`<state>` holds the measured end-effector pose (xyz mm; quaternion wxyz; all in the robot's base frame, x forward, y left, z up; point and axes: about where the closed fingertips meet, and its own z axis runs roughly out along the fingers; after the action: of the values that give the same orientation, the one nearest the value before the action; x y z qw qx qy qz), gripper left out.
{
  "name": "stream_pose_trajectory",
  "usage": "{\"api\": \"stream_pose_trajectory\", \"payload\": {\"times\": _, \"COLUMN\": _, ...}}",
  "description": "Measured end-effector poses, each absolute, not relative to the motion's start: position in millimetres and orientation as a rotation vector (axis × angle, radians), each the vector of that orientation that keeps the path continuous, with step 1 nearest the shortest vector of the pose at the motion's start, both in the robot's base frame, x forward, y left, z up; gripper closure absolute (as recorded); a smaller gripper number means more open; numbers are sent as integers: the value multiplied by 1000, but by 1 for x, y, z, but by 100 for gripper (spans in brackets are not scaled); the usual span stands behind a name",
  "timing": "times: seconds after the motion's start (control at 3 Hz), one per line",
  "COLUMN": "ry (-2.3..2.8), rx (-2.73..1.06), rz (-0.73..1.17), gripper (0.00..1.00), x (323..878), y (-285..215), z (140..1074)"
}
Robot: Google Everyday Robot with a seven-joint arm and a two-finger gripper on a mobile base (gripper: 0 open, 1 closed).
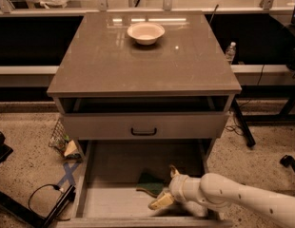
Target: Pick sponge from middle drawer and place on counter
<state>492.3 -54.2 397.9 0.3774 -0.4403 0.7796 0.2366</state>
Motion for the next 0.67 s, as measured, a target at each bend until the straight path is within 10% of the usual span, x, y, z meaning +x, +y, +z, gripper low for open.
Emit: {"api": "stream_pose_trajectory", "payload": {"times": 0.67, "ry": 1994, "rx": -1290, "rz": 627, "gripper": 2, "x": 505, "y": -4, "z": 365}}
